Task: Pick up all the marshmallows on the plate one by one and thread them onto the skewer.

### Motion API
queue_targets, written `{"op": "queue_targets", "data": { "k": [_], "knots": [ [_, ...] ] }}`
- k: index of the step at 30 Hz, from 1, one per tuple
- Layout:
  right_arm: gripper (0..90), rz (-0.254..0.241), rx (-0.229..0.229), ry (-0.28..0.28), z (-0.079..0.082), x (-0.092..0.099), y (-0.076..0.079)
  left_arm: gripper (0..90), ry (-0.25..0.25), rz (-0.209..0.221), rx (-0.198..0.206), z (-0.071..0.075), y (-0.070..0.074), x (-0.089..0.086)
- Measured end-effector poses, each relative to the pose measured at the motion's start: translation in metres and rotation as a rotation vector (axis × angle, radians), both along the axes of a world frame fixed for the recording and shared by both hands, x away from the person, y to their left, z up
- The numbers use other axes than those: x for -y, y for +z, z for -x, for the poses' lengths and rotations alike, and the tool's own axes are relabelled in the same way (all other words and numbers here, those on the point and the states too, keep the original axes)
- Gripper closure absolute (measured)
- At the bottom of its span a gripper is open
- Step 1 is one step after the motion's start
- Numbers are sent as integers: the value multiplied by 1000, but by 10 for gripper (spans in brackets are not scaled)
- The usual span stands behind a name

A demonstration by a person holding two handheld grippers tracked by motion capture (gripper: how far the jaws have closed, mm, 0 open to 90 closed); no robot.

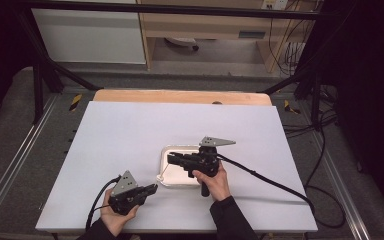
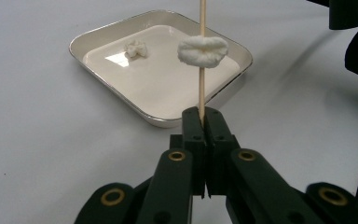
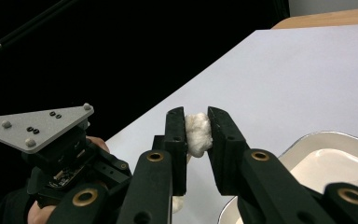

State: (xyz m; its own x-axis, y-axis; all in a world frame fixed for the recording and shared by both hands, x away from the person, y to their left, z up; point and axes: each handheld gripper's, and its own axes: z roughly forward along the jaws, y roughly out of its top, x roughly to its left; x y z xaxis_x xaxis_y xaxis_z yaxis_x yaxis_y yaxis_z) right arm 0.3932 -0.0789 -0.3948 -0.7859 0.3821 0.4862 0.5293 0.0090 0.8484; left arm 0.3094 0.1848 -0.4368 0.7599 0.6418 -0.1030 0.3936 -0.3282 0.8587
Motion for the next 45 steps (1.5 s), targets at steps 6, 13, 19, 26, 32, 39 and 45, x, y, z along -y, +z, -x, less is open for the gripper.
{"op": "queue_targets", "data": {
  "k": [6, 13, 19, 26, 32, 39, 45],
  "knots": [
    [792, -4, 4, 1, 2, 0, 0, 888, 1, 9, 9, 1, 1, -1],
    [795, -15, 6, 1, 6, -2, -3, 888, 2, 0, 10, 1, 0, 0],
    [796, -14, 3, 1, 7, -3, -6, 887, 2, -2, 8, 1, -1, 0],
    [797, -8, -4, 8, 7, -4, -8, 888, 3, -4, 12, 1, 0, 0],
    [797, -1, -6, 12, 8, -5, -9, 887, 3, -6, 8, 1, 0, 1],
    [796, 3, -12, 11, 9, -6, -11, 887, 5, -9, 9, 0, -1, 1],
    [788, 21, -50, 50, 10, -12, -22, 887, 15, -5, 42, 0, 6, 6]
  ]
}}
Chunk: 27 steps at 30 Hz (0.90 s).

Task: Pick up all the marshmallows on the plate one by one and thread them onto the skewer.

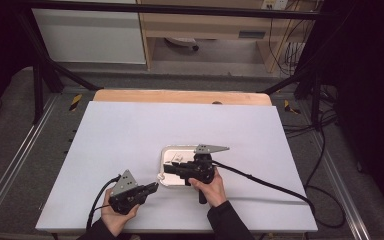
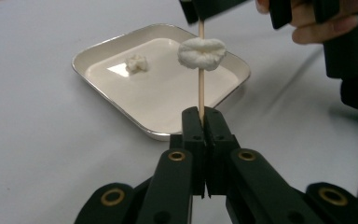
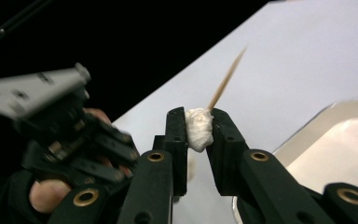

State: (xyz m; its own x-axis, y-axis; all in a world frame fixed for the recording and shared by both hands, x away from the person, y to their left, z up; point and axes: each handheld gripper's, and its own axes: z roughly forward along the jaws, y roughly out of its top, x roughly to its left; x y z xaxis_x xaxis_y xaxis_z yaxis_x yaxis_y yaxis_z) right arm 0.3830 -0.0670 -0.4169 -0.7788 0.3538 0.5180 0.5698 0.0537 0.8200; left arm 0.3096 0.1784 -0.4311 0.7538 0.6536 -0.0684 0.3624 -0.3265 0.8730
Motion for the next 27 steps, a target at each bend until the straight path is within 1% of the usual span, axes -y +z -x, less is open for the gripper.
{"op": "queue_targets", "data": {
  "k": [2, 4, 6, 8, 9, 10, 11, 13, 15, 16, 18, 19, 20, 22, 25, 27],
  "knots": [
    [788, 4, 10, -4, -1, -1, -1, 887, 5, 6, -14, -1, -2, 0],
    [786, 12, 4, -5, -2, -1, -2, 887, 3, 5, -17, -2, -2, -1],
    [786, 9, -3, -6, -1, -1, -2, 887, 2, 5, -23, -2, -3, 0],
    [785, 12, -3, -8, 0, -2, -3, 887, 1, -5, -26, -3, -5, 1],
    [783, 17, -5, -9, 0, -2, -4, 886, -1, 3, -26, -3, -5, 1],
    [781, 23, -17, 4, 1, -3, -6, 886, 0, 4, -27, -3, -4, 2],
    [780, 24, -20, 5, 1, -4, -8, 886, 0, -3, -25, -3, -4, 2],
    [774, 35, -13, 5, 1, -4, -9, 886, -4, 3, -32, -4, -5, 2],
    [755, 40, -9, 4, 1, -3, -8, 886, -4, 4, -32, -4, -4, 2],
    [735, 44, -3, 3, 1, -3, -6, 886, -4, 6, -31, -4, -4, 2],
    [645, 44, 5, 3, 1, -1, -3, 886, 0, -3, -35, -4, -5, 2],
    [600, 51, 27, -15, 2, 1, 0, 886, 3, -3, -41, -5, -5, 1],
    [575, 64, 43, -26, 1, 3, 3, 886, 4, -2, -47, -5, -6, 0],
    [492, 81, 59, -38, 1, 7, 10, 886, 8, 4, -48, -6, -6, -2],
    [356, 133, 89, -66, 0, 12, 17, 886, 11, 12, -46, -6, -5, -4],
    [293, 172, 112, -85, -1, 16, 18, 886, 10, 13, -48, -6, -5, -5]
  ]
}}
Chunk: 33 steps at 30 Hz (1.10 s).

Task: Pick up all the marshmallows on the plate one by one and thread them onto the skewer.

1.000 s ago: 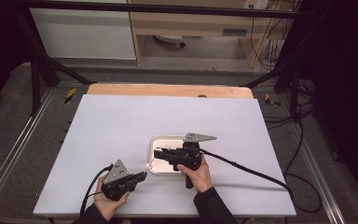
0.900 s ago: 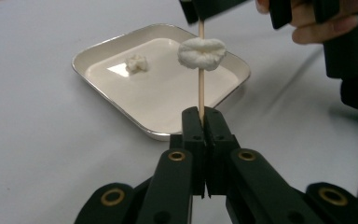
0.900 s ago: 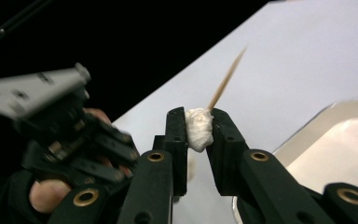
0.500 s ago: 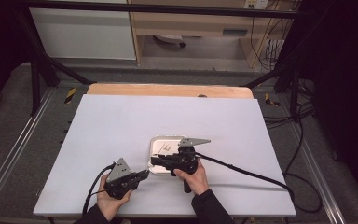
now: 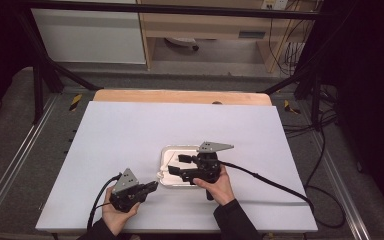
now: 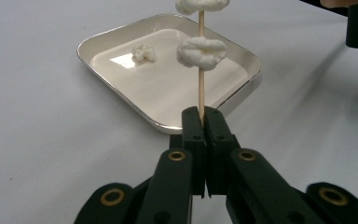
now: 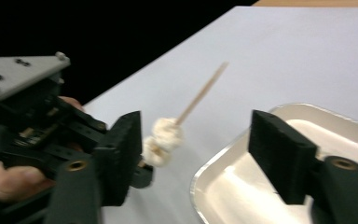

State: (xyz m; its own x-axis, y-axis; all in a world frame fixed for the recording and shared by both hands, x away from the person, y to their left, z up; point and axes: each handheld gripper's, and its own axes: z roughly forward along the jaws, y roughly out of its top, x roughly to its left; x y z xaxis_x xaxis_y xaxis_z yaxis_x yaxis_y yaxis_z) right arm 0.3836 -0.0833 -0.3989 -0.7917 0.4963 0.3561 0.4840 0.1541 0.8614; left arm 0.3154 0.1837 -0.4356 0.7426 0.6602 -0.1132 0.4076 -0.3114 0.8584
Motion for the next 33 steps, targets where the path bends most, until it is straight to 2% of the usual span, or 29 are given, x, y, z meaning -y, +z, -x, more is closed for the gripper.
{"op": "queue_targets", "data": {
  "k": [3, 5, 7, 12, 17, 23, 27, 33],
  "knots": [
    [221, 34, 22, -21, -1, 7, -2, 886, 1, 1, -3, 0, 0, -1],
    [173, 46, 14, -36, -2, 12, -4, 886, -1, -1, -6, -1, 0, -2],
    [121, 83, 8, -44, -5, 17, -6, 886, 1, -3, -9, -1, 0, -3],
    [60, 161, 6, -76, -9, 28, -12, 885, 5, -9, -13, -1, 1, -6],
    [42, 226, 15, -91, -13, 32, -12, 885, 9, -18, -18, -1, 2, -10],
    [43, 230, 13, -125, -21, 34, -10, 886, 17, -23, -24, -2, 2, -13],
    [28, 236, -3, -139, -29, 33, -10, 885, 15, -27, -25, -2, 2, -14],
    [8, 254, -7, -144, -39, 23, -11, 885, 18, -23, -24, -2, 2, -15]
  ]
}}
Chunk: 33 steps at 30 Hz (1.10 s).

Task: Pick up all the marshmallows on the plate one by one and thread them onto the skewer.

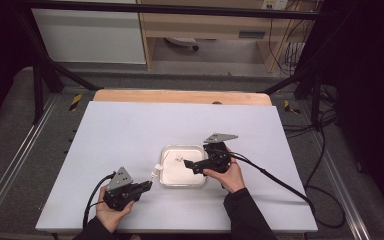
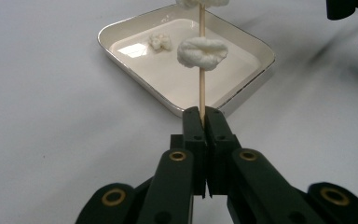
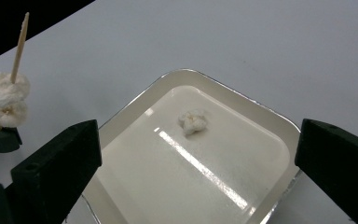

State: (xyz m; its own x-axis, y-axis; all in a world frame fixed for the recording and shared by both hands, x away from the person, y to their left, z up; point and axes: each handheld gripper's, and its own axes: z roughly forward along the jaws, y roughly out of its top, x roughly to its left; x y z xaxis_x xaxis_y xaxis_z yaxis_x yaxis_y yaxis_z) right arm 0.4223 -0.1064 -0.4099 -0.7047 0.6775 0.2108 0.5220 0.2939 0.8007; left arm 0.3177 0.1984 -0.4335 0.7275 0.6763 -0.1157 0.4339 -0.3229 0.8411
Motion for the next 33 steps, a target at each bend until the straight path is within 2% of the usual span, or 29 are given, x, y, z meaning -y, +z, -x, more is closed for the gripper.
{"op": "queue_targets", "data": {
  "k": [5, 7, 9, 13, 16, 21, 23, 29, 33],
  "knots": [
    [13, 35, -12, -1, -9, -12, -2, 885, 2, 0, 0, 0, 0, -1],
    [32, 57, -4, 1, -13, -17, -4, 885, 1, 0, -1, -1, 0, -1],
    [58, 58, -11, 4, -16, -21, -6, 885, 1, -2, 0, -1, 0, -1],
    [126, 108, -6, 20, -20, -30, -12, 885, 3, -2, -4, -1, 0, -1],
    [185, 103, -3, 32, -23, -35, -15, 885, 3, -4, -5, -1, 0, -1],
    [248, 139, -4, 34, -32, -43, -18, 885, 1, -7, -4, -1, -1, -1],
    [289, 139, -6, 33, -34, -46, -21, 885, 0, -7, -4, -1, -1, -1],
    [400, 201, 3, 59, -38, -51, -29, 885, -1, -8, -4, -2, -1, 0],
    [487, 214, 14, 67, -38, -51, -31, 885, -2, -9, -5, -2, -1, 0]
  ]
}}
